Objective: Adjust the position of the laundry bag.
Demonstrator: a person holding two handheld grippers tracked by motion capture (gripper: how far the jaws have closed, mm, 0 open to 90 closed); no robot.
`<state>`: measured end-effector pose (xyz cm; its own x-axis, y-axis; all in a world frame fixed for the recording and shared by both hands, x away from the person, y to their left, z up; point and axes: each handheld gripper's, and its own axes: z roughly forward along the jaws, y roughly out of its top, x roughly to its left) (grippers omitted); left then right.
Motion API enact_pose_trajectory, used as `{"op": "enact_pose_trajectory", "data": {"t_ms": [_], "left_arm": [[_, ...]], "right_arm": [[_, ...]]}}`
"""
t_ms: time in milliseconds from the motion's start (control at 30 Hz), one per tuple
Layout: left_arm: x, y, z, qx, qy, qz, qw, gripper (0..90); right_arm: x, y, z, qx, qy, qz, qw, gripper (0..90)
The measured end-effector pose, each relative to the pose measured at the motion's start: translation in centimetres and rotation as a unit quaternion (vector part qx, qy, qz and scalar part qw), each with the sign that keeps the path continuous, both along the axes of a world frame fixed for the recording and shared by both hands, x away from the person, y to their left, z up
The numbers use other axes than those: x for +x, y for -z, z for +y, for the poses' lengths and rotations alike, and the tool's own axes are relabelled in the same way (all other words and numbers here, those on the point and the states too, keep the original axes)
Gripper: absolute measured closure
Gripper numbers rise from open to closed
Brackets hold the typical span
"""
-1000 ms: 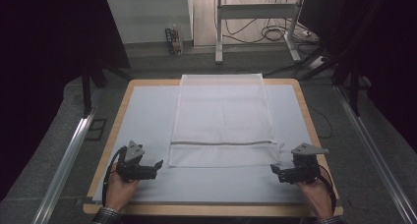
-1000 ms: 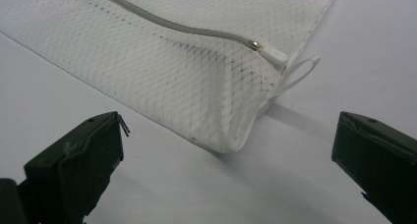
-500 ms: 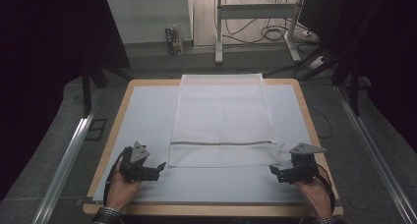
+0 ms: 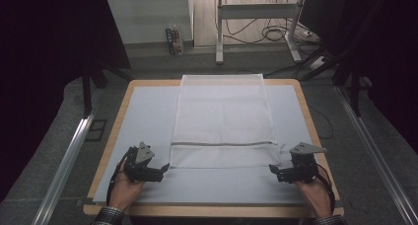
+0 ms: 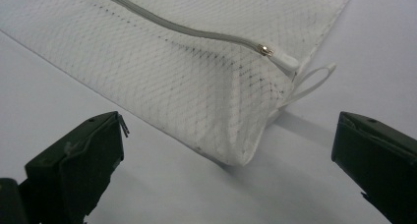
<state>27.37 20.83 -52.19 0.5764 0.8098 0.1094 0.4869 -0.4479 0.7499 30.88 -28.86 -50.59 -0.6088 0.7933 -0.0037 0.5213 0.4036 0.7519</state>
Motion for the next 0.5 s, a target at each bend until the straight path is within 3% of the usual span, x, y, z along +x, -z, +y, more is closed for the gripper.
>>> {"op": "enact_pose_trajectory", "data": {"t_ms": [300,500], "left_arm": [[0.6,0.1,-0.2,-0.024,0.002,0.011,0.9997,6.6],[1.4,0.1,-0.1,-0.050,-0.007,0.019,0.9985,6.7]], "right_arm": [[0.8,0.2,0.5,-0.008,-0.001,-0.002,1.0000,0.0],[1.2,0.2,0.4,0.003,0.006,-0.012,0.9999,0.4]]}}
